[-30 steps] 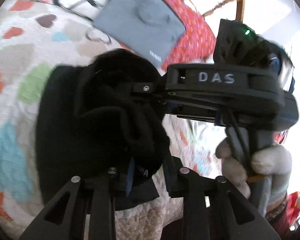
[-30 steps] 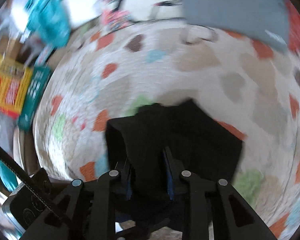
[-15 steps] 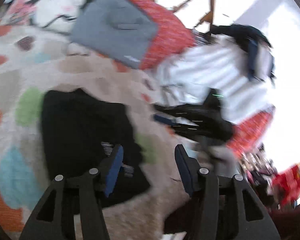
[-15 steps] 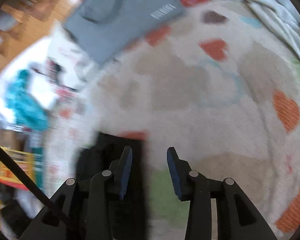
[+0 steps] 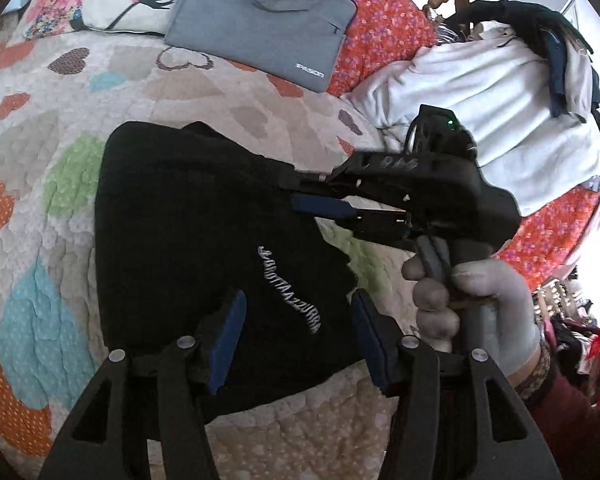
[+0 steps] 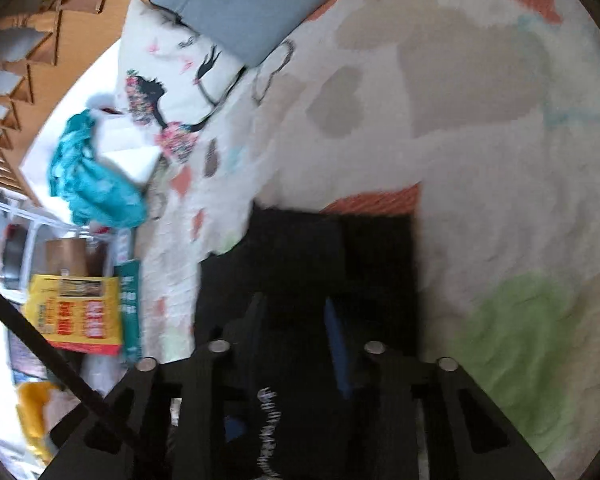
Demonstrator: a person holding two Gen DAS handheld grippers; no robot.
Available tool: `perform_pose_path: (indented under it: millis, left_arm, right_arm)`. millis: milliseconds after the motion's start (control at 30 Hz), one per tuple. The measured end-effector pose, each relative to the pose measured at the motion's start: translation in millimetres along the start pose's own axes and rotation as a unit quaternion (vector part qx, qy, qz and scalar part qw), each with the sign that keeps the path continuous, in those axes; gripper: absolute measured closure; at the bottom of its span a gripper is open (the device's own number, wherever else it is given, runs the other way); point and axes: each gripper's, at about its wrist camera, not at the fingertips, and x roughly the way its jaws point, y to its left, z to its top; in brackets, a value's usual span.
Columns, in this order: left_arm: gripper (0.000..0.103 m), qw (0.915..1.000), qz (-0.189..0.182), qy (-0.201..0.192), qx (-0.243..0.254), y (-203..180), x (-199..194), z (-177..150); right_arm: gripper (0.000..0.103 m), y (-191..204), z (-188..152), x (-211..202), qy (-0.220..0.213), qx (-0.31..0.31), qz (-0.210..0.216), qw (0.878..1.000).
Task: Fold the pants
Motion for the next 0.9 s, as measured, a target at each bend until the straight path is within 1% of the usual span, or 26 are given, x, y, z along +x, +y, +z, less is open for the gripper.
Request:
perform_pose_path:
  millis: [33,67,100,133,167,233,267,367,433,500,533,600,633,700,767,800,833,900]
  left_arm:
    - [0.050,0.9998,-0.017,-0.001,-0.007,1.5,-2.9,2.8]
    - [0.050,0.9993,-0.033,-0.008,-0.016,4.0,-10.0,5.1]
    - [0.049,0.9987,-0.040,-0.020,-0.023,6.2,-18.3,7.9]
    - [0.048,0.9982,-0.040,-0.034,-0.029,9.5,-26.2,10.9]
    - [0.048,0.9975,-0.035,-0.050,-0.036,14.5,-35.7,14.2]
    - [0.047,0.9957,-0.013,-0.074,-0.054,26.7,-49.4,20.0]
    - [0.047,0.9944,0.000,-0.081,-0.068,36.5,-54.5,22.1]
    - [0.047,0.9910,0.002,-0.087,-0.102,53.2,-57.3,19.7]
    - [0.047,0.9903,0.012,-0.087,-0.108,57.2,-55.0,14.9]
    - [0.047,0.9899,0.039,-0.084,-0.108,58.1,-51.0,9.7]
    - [0.047,0.9892,0.053,-0.084,-0.108,58.6,-50.4,8.3]
    - [0.047,0.9850,0.101,-0.088,-0.109,61.9,-48.3,8.8]
    - [0.047,0.9827,0.121,-0.090,-0.107,63.9,-50.5,9.9]
    - [0.047,0.9808,0.137,-0.095,-0.102,65.4,-53.5,12.3]
    - [0.046,0.9798,0.143,-0.102,-0.096,66.2,-56.1,12.9]
    - [0.046,0.9799,0.144,-0.101,-0.094,66.4,-56.3,12.8]
    - [0.046,0.9807,0.139,-0.098,-0.096,67.7,-55.4,12.9]
    - [0.046,0.9828,0.119,-0.086,-0.112,71.9,-49.5,16.2]
  right_arm:
    - [0.060,0.3,-1.7,-6.8,-0.014,-0.018,-0.060,0.998]
    - [0.056,-1.9,-3.4,-12.3,-0.025,-0.026,-0.087,0.996]
    - [0.053,-7.7,-3.3,-18.1,-0.032,-0.021,-0.094,0.995]
    - [0.053,-16.7,-2.6,-22.5,-0.031,-0.005,-0.079,0.996]
    - [0.053,-23.6,-1.8,-27.7,-0.030,0.015,-0.055,0.998]
    - [0.053,-29.1,-1.5,-40.3,-0.038,0.029,-0.027,0.998]
    - [0.053,-28.1,-1.1,-45.3,-0.043,0.028,-0.024,0.998]
    - [0.050,-27.1,-3.4,-61.4,-0.058,0.020,-0.011,0.998]
    - [0.042,-25.1,-5.4,-66.3,-0.070,0.001,-0.034,0.997]
    - [0.041,-27.2,-5.7,-64.8,-0.085,-0.025,-0.070,0.994]
    - [0.042,-33.5,-5.2,-65.0,-0.093,-0.031,-0.096,0.991]
    - [0.041,-43.3,-1.8,-68.9,-0.112,-0.028,-0.134,0.984]
    - [0.041,-48.6,-0.9,-72.9,-0.118,-0.018,-0.140,0.983]
    - [0.041,-54.7,0.3,-80.0,-0.121,0.005,-0.128,0.984]
    - [0.041,-53.1,-0.2,-82.2,-0.119,0.005,-0.116,0.986]
    - [0.041,-49.8,-2.7,-81.8,-0.113,-0.001,-0.102,0.988]
    - [0.041,-47.2,-3.6,-80.0,-0.106,-0.005,-0.088,0.990]
    - [0.040,-40.8,-9.3,-71.5,-0.082,-0.006,-0.046,0.996]
